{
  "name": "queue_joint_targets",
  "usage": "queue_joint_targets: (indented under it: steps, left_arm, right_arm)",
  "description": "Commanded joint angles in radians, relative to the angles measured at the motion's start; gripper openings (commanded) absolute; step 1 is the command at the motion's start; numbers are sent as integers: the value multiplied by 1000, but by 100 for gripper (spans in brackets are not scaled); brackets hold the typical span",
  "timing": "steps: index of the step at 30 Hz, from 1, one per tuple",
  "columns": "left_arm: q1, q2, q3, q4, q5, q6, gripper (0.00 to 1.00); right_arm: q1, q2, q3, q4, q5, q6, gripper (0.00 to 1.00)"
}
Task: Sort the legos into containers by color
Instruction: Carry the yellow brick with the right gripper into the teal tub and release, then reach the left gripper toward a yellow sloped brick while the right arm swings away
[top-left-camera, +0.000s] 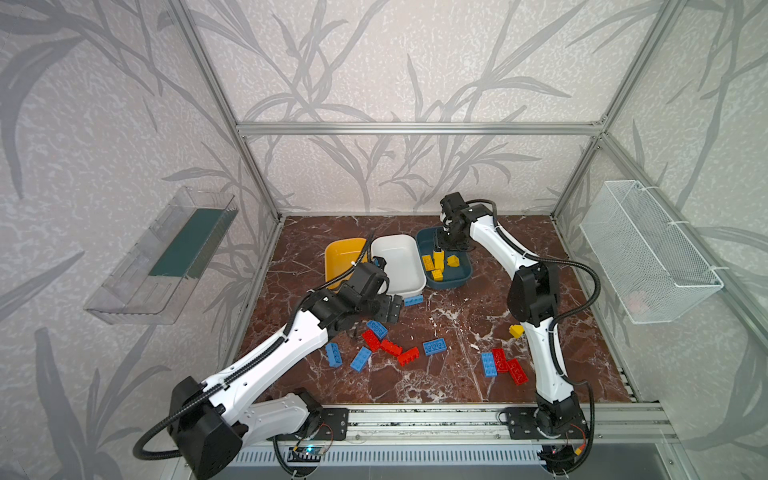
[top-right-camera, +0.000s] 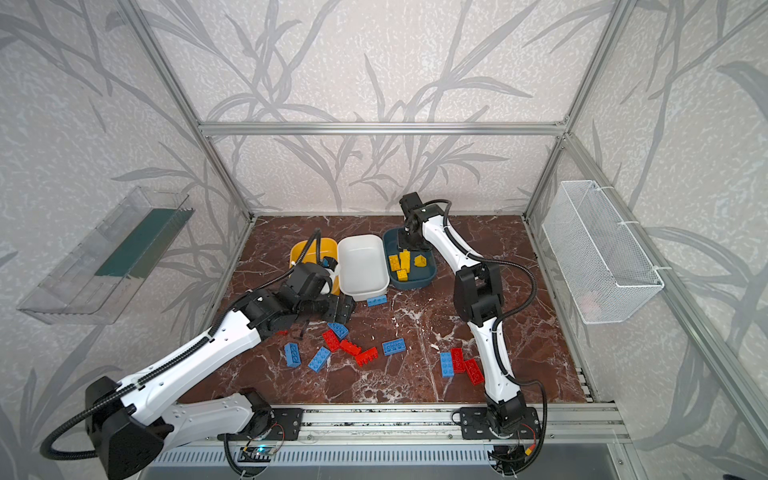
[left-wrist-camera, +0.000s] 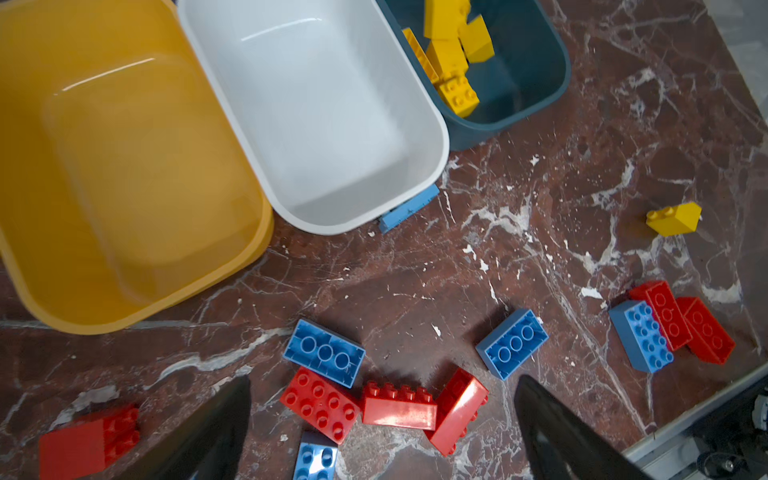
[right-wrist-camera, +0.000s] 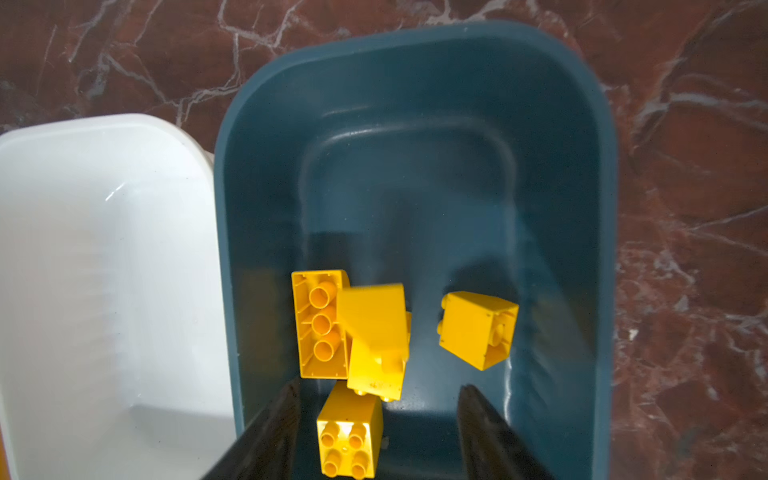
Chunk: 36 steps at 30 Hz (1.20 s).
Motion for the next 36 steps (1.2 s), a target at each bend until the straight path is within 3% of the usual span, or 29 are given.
queue_joint_targets:
  steps: [1, 6, 10, 14, 21, 25, 29, 32, 36]
  left_arm:
    - [-47, 6, 49, -21, -10, 57, 99]
    - [-77, 19, 84, 4, -4, 108, 97]
    - [-116, 64, 105, 107, 20, 159, 96]
    - [-154, 150, 98, 298, 57, 211, 96]
    - [-211, 398, 162, 576, 103, 238, 96]
    - [-265, 585, 297, 601, 127, 295, 96]
    - [-288, 738, 401, 660, 203, 262, 95]
    - [-338, 834, 485, 655, 191, 313, 95]
    - [-371, 966, 605, 651, 195, 295, 95]
  right_arm:
    - [-7, -56, -22, 16, -38, 3, 70]
    - [-28, -187, -180, 137, -75, 16, 76]
    - [-103, -331, -375, 310, -199, 56, 77]
    - [-165, -481, -504, 414, -245, 69, 81]
    - [-226, -614, -453, 386, -288, 53, 91]
    - [-227, -616, -354, 368, -329, 57, 91]
    - [-228, -677, -390, 407, -312, 60, 92]
    - [-232, -721, -431, 411, -294, 46, 92]
    - [-245, -763, -484, 398, -282, 43, 93]
